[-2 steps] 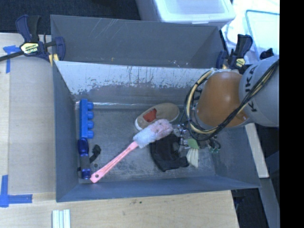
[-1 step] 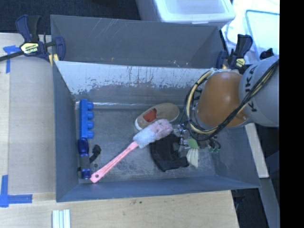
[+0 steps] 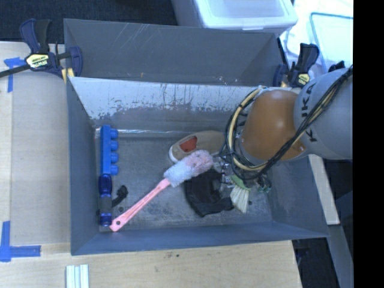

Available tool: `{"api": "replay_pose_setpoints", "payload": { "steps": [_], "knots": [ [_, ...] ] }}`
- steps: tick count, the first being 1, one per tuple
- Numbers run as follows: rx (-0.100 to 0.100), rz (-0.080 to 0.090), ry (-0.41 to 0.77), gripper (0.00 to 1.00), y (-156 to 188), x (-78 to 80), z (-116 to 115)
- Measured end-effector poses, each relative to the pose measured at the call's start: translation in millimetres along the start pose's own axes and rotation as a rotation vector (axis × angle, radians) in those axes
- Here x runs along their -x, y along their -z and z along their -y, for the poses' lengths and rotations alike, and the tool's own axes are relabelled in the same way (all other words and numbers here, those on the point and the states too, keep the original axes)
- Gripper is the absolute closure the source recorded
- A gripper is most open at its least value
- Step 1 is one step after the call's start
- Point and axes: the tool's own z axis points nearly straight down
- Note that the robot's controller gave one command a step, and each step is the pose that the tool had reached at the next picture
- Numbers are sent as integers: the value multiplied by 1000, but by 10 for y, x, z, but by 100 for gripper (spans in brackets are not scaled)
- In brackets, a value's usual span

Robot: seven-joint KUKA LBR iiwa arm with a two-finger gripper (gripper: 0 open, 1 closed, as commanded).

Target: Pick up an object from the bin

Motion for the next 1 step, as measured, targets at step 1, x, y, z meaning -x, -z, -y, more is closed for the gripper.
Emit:
{"api": "replay_pose_setpoints", "payload": {
  "steps": [1],
  "knots": [
    [1, 2, -9, 100, -4, 39, 32]
  ]
}}
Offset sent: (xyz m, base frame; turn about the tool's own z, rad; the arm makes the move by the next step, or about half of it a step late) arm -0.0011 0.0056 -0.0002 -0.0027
